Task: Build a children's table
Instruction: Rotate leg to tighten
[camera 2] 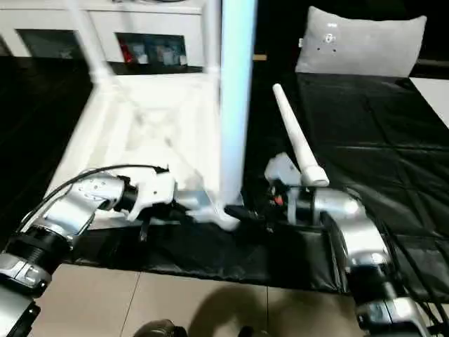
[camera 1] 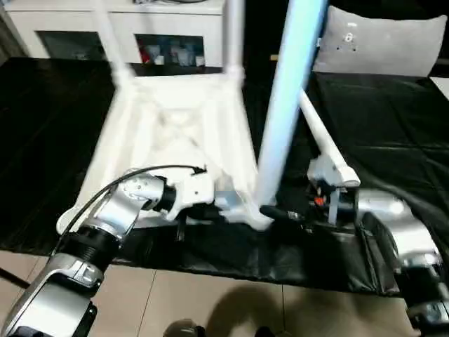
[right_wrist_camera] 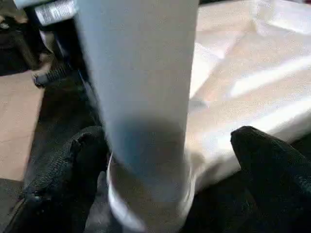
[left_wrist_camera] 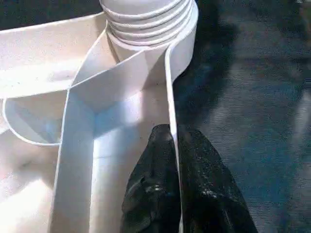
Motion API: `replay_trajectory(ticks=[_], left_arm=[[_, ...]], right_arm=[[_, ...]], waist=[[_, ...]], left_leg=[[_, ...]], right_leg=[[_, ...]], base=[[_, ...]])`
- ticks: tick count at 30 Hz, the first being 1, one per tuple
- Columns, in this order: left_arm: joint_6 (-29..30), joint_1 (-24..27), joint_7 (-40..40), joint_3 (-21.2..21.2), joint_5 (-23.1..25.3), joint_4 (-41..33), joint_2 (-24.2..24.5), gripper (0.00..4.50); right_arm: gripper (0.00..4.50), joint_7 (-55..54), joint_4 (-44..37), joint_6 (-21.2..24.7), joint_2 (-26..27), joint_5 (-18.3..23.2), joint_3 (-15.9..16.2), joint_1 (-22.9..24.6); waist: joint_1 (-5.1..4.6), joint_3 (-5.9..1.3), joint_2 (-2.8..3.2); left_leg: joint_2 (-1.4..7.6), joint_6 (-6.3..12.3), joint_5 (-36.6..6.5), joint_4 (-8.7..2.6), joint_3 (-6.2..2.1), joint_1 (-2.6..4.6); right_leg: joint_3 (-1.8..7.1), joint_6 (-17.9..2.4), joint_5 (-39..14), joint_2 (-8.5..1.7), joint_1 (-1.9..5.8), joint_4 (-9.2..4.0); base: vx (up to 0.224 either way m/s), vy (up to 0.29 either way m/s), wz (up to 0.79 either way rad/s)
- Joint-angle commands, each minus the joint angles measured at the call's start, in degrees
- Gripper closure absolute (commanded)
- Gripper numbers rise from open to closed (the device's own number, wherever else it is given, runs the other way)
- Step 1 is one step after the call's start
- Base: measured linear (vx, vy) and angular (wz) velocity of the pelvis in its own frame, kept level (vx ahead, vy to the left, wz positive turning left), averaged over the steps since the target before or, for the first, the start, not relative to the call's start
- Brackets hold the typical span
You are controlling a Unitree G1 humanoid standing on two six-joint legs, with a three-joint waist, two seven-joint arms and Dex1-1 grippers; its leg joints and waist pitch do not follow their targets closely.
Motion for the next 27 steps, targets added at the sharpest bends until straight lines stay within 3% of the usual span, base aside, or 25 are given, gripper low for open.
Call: replay_trajectory(ticks=[1,6,14,23,27], left_arm=[[-2.7,-1.5,-3.2,-2.3,0.6,-0.8,0.2,4.50],[-3.9,-1.9,-4.2,-2.4,0.7,-0.3,0.3,4.50],[-4.8,-2.1,-4.4,-2.3,0.8,0.7,0.7,4.50],[-4.5,-2.2,-5.2,-1.6,-0.1,1.2,0.7,4.50],[-3.5,-2.0,-5.1,-1.2,-0.7,1.2,0.4,4.50]], right_arm=[[0.42,2.3,0.4,0.6,-0.4,1.7,0.6,-0.4],[0.84,6.2,0.2,2.6,-1.2,2.9,1.6,-0.7],[1.56,8.7,0.9,3.8,-2.2,2.8,2.7,-1.0],[2.31,10.3,0.7,4.7,-2.4,2.9,3.2,-1.0],[2.44,10.5,0.0,5.3,-2.5,3.2,3.7,-0.4]], waist=[[-0.21,-5.17,-0.50],[0.27,-5.07,-0.60],[0.08,-4.77,-0.89],[0.05,-4.65,-0.88],[-0.01,-4.65,-0.89]], left_leg=[[7.18,4.89,-5.0,-4.16,-2.51,0.89],[7.17,5.33,-4.3,-4.17,-2.44,0.78],[6.81,4.93,-5.1,-4.24,-2.34,0.82],[6.75,4.88,-5.2,-4.27,-2.34,0.83],[6.82,4.76,-5.4,-4.28,-2.39,0.83]], right_leg=[[5.89,1.5,-18.9,-8.71,3.45,-4.35],[5.76,2.3,-19.1,-8.55,3.45,-4.31],[5.38,4.5,-22.1,-8.26,3.40,-4.94],[5.32,5.2,-22.8,-8.24,3.32,-5.11],[5.36,4.8,-22.4,-8.37,3.34,-5.01]], base=[[0.000,0.000,0.00],[0.000,0.000,0.00],[0.000,0.000,0.00],[0.000,0.000,0.00],[0.000,0.000,0.00]])
